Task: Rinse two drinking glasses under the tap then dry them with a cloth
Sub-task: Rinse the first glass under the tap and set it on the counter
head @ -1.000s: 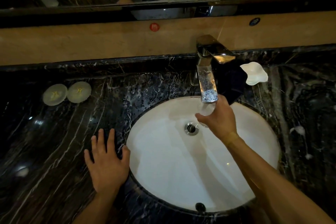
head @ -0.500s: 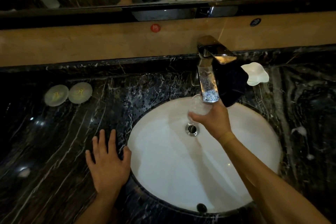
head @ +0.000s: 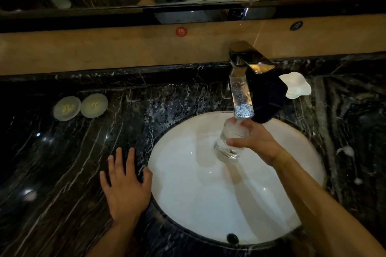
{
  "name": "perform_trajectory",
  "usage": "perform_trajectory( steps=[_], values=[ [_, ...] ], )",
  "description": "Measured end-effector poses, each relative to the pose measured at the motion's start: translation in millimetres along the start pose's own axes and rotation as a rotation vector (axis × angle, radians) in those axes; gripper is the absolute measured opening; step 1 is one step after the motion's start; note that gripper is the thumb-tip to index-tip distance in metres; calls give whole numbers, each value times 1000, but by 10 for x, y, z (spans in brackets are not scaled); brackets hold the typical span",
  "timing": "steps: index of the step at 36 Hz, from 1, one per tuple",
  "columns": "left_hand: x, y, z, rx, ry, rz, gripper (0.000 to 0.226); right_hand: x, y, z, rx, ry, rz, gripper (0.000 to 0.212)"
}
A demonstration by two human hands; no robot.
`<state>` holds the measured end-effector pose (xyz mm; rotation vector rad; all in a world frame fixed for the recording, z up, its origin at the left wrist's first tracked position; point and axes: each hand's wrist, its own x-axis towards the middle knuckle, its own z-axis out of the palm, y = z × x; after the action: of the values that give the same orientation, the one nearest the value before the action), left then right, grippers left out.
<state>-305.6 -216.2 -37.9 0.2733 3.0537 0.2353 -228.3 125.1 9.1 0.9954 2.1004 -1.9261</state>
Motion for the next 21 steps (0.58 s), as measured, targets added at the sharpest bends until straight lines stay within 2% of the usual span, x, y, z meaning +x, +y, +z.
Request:
perform_trajectory(
  steps=[4,8,11,13,16,19,21],
  values=[
    [1,4,-5,4,4,4,72,26,-27,183,-60,208,-118,71],
    [-1,7,-7,0,-3,0,72,15,-82,330,-388,464,-256,76],
    [8,7,-9,7,-2,-2,72,4,-76,274,-523,550,-249,76],
    [9,5,-6,5,-3,-4,72,-1,-63,186,-542,525,-204,76],
    [4,4,0,2,-4,-3,71,-9,-54,33,-549,399,-127,78],
    [1,3,-4,1,-3,-3,71,-24,-70,-88,-388,187,-57,68],
    [0,7,-5,2,-6,-3,71,-16,-45,-117,-262,63,-6,71]
  ],
)
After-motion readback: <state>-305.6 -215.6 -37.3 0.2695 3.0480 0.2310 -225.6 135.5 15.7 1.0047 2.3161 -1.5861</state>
